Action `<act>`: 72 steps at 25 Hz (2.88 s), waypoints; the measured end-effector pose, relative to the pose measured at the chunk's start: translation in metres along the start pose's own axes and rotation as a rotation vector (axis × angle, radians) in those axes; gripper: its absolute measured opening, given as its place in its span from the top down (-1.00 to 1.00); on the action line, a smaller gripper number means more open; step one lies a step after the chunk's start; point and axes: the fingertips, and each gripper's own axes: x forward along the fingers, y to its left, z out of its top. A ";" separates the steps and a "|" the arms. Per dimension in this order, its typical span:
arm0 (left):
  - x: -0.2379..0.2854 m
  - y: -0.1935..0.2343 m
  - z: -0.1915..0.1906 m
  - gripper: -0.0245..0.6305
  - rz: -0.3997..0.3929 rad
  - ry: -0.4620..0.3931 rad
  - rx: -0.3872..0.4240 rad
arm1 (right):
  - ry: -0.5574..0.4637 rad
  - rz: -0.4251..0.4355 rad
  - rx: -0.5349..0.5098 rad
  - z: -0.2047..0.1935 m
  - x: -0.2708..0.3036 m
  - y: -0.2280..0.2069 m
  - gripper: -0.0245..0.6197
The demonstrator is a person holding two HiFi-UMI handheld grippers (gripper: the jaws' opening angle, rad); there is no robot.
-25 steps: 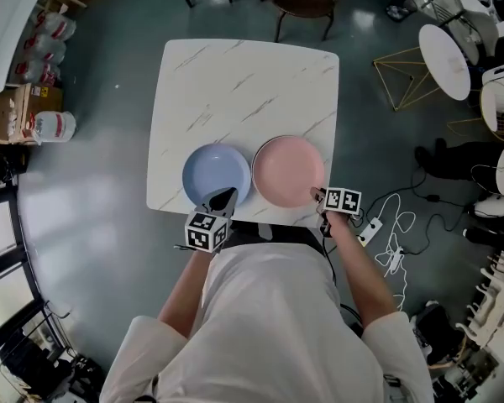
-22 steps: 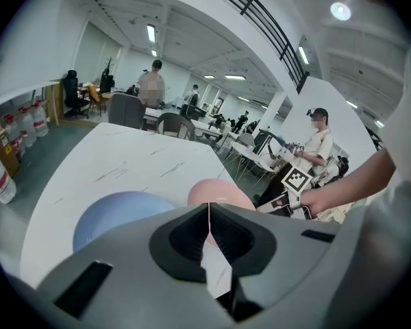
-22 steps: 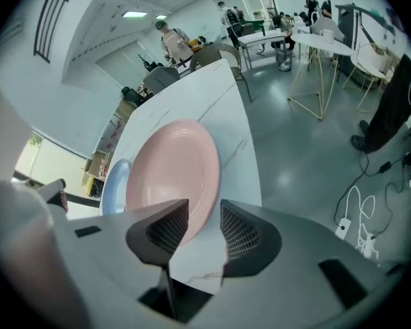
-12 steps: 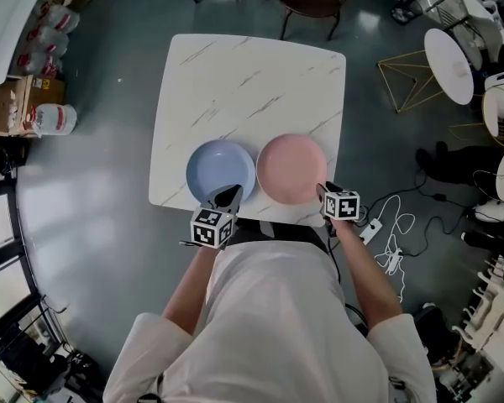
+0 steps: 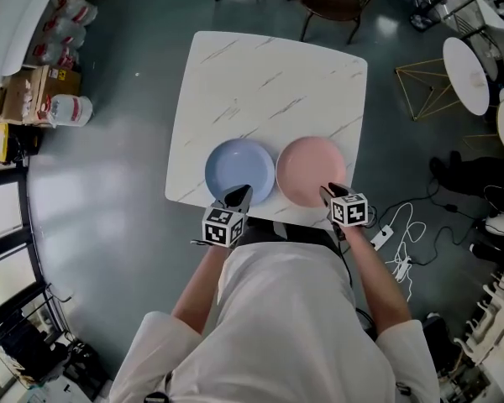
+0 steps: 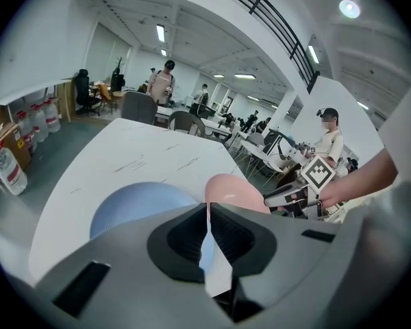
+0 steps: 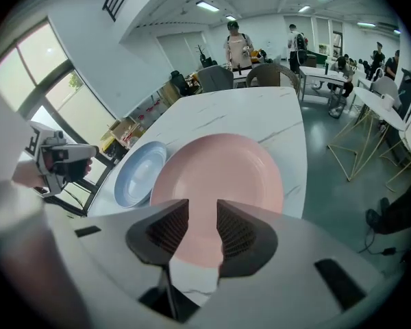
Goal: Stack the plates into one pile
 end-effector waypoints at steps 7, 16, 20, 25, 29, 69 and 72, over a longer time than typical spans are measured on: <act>-0.012 0.032 -0.012 0.86 0.033 0.016 -0.048 | 0.021 0.032 -0.044 0.001 0.007 0.021 0.48; -0.019 0.089 -0.050 0.50 0.146 0.099 -0.110 | 0.038 0.043 -0.044 0.001 0.015 0.036 0.56; -0.020 0.117 -0.066 0.37 0.193 0.121 -0.168 | 0.047 0.022 -0.039 0.000 0.015 0.035 0.66; -0.023 0.146 -0.080 0.35 0.246 0.141 -0.219 | 0.047 0.001 -0.033 0.002 0.014 0.036 0.75; -0.021 0.161 -0.095 0.32 0.270 0.178 -0.236 | 0.044 -0.002 -0.022 0.004 0.016 0.039 0.80; 0.008 0.203 -0.095 0.85 0.143 0.086 -0.670 | 0.074 -0.070 0.033 -0.014 0.022 0.056 0.81; 0.005 0.209 -0.083 0.83 0.128 0.051 -0.673 | 0.066 -0.072 0.039 -0.014 0.023 0.058 0.81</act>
